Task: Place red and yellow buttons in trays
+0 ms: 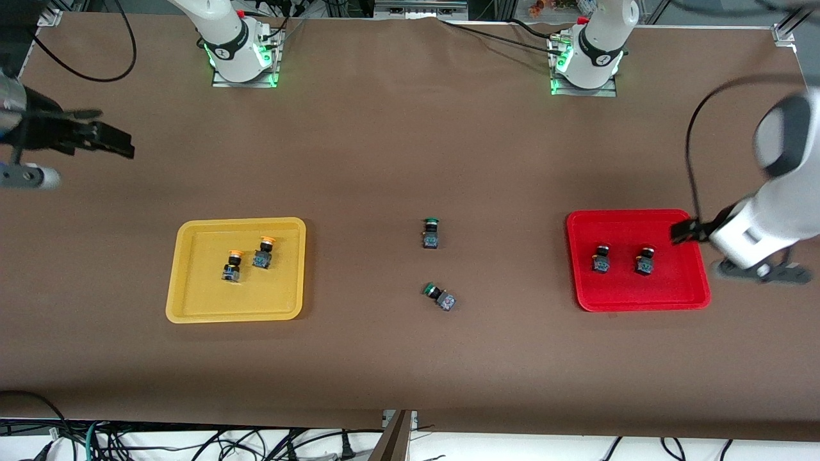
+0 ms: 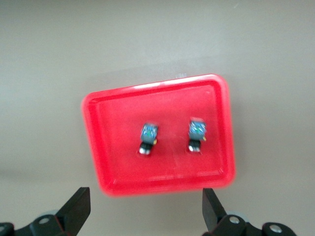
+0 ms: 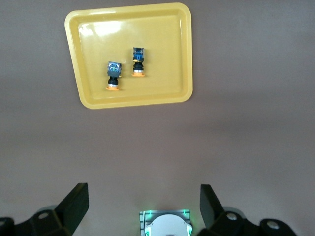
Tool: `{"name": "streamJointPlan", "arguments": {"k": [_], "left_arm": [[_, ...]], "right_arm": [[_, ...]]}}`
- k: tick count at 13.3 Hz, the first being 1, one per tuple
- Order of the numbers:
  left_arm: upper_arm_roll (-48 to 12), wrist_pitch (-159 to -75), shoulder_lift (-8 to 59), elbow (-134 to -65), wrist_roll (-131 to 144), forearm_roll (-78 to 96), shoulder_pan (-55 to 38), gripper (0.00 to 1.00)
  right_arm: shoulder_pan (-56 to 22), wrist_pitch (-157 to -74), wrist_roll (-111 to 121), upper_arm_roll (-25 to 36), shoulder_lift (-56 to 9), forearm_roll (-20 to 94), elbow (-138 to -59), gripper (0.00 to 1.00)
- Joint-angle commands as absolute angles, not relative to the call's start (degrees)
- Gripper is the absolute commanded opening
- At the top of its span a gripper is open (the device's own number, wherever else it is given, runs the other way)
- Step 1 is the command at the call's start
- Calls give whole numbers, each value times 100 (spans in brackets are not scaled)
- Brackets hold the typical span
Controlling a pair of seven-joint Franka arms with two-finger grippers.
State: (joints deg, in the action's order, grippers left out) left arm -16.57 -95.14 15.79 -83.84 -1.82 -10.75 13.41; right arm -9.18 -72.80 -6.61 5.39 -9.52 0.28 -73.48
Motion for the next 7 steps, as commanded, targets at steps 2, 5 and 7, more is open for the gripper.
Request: {"name": "streamJointPlan", "arguments": {"k": [2, 5, 7], "left_arm": [[-1671, -8421, 1093, -7830, -238, -906, 1188, 100], [-112, -8778, 345, -8909, 210, -347, -189, 100], [333, -9463, 72, -9506, -77, 306, -194, 100]], "right_arm": [[-424, -7628, -615, 73, -72, 88, -8418, 100], [-299, -7594, -607, -62, -78, 79, -8447, 100], [-299, -7576, -589, -44, -228, 9, -8289, 100]]}}
